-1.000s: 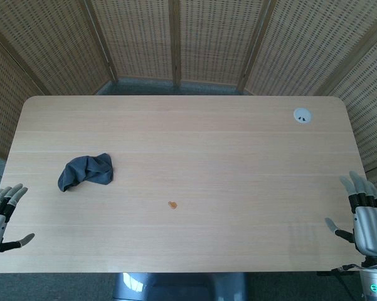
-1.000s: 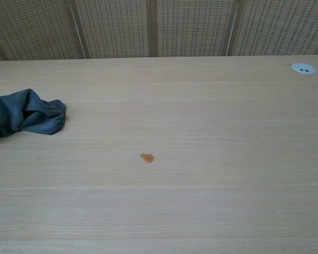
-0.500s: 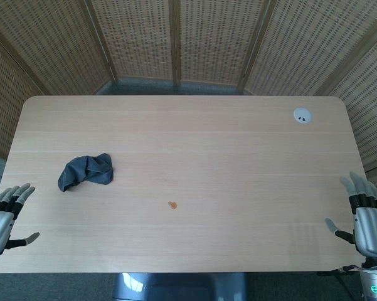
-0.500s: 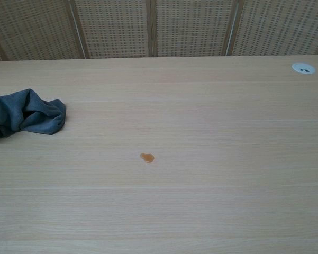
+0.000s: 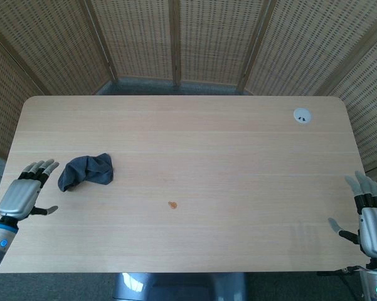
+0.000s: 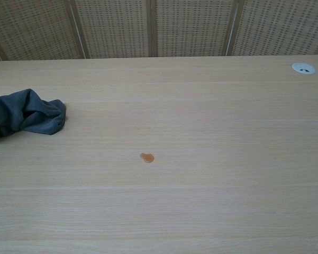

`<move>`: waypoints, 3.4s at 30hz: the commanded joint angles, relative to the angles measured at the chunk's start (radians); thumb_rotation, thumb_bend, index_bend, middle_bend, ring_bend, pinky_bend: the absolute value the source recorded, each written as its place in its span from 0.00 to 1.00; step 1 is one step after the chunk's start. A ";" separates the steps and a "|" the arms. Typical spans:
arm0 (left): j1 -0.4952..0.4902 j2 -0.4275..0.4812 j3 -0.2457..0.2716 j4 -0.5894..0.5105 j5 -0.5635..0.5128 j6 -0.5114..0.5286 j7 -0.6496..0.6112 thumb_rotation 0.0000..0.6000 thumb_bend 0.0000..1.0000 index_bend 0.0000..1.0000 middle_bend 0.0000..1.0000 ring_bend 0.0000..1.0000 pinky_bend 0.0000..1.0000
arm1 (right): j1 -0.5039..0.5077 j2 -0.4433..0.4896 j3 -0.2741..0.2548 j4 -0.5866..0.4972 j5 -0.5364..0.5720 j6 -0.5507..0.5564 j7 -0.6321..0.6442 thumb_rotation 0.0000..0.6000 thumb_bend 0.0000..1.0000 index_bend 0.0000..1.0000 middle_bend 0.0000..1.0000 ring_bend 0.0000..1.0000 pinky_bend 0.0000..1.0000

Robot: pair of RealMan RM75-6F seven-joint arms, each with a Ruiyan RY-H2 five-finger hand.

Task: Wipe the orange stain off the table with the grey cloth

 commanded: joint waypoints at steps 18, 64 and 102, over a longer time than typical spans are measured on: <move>-0.300 -0.308 -0.071 0.392 -0.367 -0.357 0.301 1.00 0.09 0.00 0.00 0.00 0.10 | 0.001 0.016 0.017 0.006 0.034 -0.011 0.044 1.00 0.18 0.10 0.00 0.00 0.11; -0.310 -0.339 0.089 0.410 0.237 0.214 0.124 1.00 0.26 0.72 0.73 0.72 0.97 | -0.002 0.022 0.022 0.004 0.042 -0.007 0.051 1.00 0.18 0.10 0.00 0.00 0.11; -0.702 -0.746 0.165 0.954 0.708 0.351 -0.001 1.00 0.23 0.71 0.69 0.67 0.91 | -0.004 0.032 0.032 0.009 0.052 -0.006 0.084 1.00 0.18 0.10 0.00 0.00 0.11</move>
